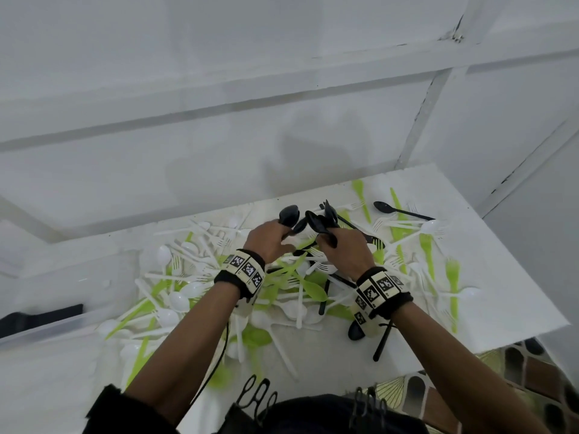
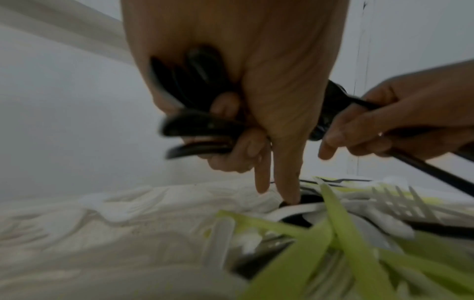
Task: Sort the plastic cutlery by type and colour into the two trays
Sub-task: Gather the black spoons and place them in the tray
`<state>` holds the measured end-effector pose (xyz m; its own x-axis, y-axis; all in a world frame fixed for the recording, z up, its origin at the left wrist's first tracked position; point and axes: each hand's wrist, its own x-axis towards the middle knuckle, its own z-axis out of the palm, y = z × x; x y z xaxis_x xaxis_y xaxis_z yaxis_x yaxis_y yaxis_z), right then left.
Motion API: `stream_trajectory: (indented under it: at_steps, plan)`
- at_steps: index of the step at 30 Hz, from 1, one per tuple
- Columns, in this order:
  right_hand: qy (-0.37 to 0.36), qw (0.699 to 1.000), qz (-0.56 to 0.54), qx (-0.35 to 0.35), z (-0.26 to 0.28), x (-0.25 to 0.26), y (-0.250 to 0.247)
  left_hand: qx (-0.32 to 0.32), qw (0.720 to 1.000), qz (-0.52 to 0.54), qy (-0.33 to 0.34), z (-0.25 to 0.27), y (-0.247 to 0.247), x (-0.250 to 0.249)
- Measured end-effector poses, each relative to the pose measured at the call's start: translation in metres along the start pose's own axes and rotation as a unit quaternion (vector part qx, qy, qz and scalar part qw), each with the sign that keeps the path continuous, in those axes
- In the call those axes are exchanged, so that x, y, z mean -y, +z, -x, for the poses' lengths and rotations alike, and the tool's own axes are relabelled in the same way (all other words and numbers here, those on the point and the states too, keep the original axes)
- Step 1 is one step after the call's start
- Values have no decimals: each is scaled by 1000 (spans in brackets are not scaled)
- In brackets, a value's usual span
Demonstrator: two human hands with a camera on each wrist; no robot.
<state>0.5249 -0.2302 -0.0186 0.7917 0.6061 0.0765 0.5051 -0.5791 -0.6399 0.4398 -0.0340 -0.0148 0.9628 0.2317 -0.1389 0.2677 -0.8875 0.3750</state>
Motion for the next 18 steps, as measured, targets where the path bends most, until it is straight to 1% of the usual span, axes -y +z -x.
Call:
stream_trajectory:
  at_steps: [1,3,8,12,14,16,18]
  plan:
    - [0,1000,-3,-3,-2,1,0,24,1000,-15,-5,-2,3,-1]
    - [-2,1000,-6,-7,-3,1,-1,35,999,-12,-5,-2,10,-3]
    - [17,1000,-1,2,0,-11,1,-5,1000,7,4,0,12,8]
    - [24,1000,-2,12,1,-12,3,46,998,-44,29,-10,4,5]
    - [27,1000,-11,10,0,-11,3,62,996,-53,42,-11,8,-1]
    - [32,999,-13,8,0,-10,2,62,996,-48,46,-9,14,-4]
    - [38,999,-15,9,2,-12,1,37,997,-56,48,-6,15,-5]
